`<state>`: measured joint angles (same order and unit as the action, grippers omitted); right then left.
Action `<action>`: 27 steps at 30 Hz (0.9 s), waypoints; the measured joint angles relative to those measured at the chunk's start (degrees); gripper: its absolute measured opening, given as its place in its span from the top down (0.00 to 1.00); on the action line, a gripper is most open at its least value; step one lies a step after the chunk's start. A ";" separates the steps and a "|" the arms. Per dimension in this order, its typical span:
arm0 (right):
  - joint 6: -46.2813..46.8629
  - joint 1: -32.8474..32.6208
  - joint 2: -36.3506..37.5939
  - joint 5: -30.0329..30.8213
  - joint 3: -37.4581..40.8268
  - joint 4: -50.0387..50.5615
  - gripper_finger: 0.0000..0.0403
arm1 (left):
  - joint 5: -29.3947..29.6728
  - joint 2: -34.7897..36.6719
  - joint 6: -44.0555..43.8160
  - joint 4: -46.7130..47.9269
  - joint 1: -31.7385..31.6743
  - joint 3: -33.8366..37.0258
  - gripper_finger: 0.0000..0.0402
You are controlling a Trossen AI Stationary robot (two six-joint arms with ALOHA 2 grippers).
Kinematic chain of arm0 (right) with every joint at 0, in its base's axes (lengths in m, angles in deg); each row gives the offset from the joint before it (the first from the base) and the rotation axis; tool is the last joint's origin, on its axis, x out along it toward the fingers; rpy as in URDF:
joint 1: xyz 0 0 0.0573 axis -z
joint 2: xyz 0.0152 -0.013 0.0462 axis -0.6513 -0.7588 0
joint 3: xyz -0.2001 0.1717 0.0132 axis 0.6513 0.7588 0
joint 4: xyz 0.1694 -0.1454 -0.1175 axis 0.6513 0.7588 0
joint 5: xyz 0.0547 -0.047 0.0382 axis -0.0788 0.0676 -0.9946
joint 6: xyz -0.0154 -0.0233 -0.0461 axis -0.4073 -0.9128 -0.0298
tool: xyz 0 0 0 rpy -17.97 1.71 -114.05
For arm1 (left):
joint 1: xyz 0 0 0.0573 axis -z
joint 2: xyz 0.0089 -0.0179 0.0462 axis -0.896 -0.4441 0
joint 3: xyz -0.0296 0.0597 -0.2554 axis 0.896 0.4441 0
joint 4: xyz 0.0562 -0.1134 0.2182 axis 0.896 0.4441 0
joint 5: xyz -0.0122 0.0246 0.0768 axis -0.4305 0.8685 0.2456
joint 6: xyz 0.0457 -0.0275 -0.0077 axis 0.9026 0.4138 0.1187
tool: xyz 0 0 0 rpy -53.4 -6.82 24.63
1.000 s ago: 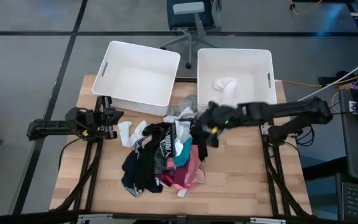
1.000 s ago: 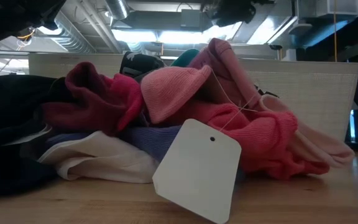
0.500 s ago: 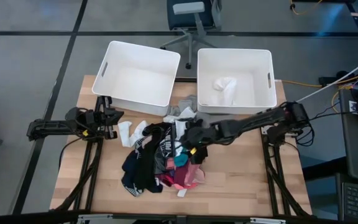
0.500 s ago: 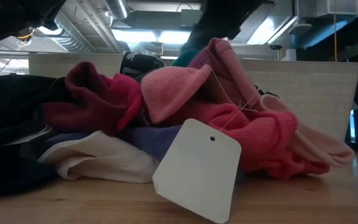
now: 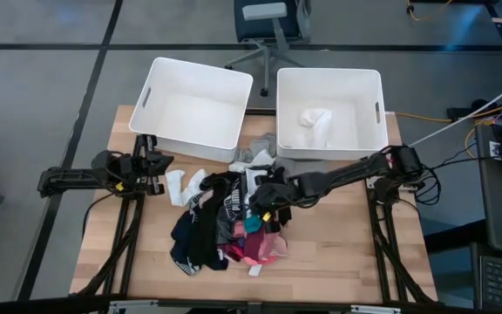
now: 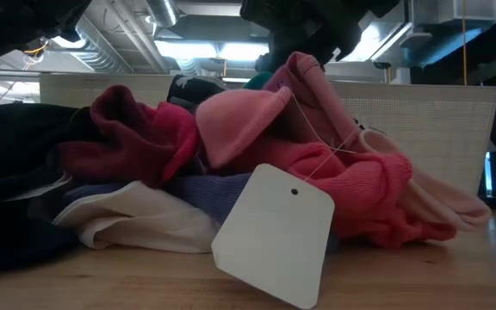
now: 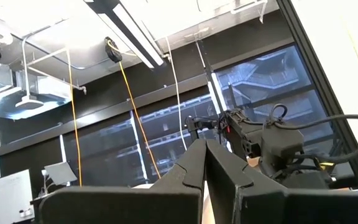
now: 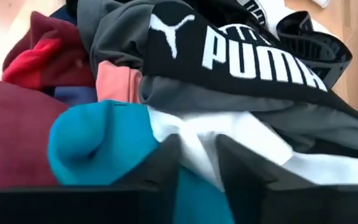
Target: Sort clothes
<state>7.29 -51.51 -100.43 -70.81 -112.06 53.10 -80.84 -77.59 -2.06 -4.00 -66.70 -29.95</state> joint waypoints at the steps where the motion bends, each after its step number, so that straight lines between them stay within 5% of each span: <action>1: -0.29 0.00 -0.03 0.14 0.00 -0.07 0.81 | -0.01 0.00 0.00 0.03 0.00 0.00 0.99; 5: -2.60 -0.02 0.46 3.45 0.00 0.33 0.97 | -0.01 0.00 0.13 0.04 0.00 0.00 0.99; 15: -3.04 -0.04 11.24 13.47 0.00 5.17 0.99 | -0.01 -0.02 0.13 -0.06 0.01 0.00 0.99; 27: -8.79 0.13 27.03 36.71 0.00 8.80 0.96 | 0.12 -0.02 0.11 -0.09 0.00 0.00 0.99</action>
<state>-1.50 -51.38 -73.40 -34.10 -112.06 61.89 -80.72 -77.61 -1.95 -4.08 -66.70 -29.95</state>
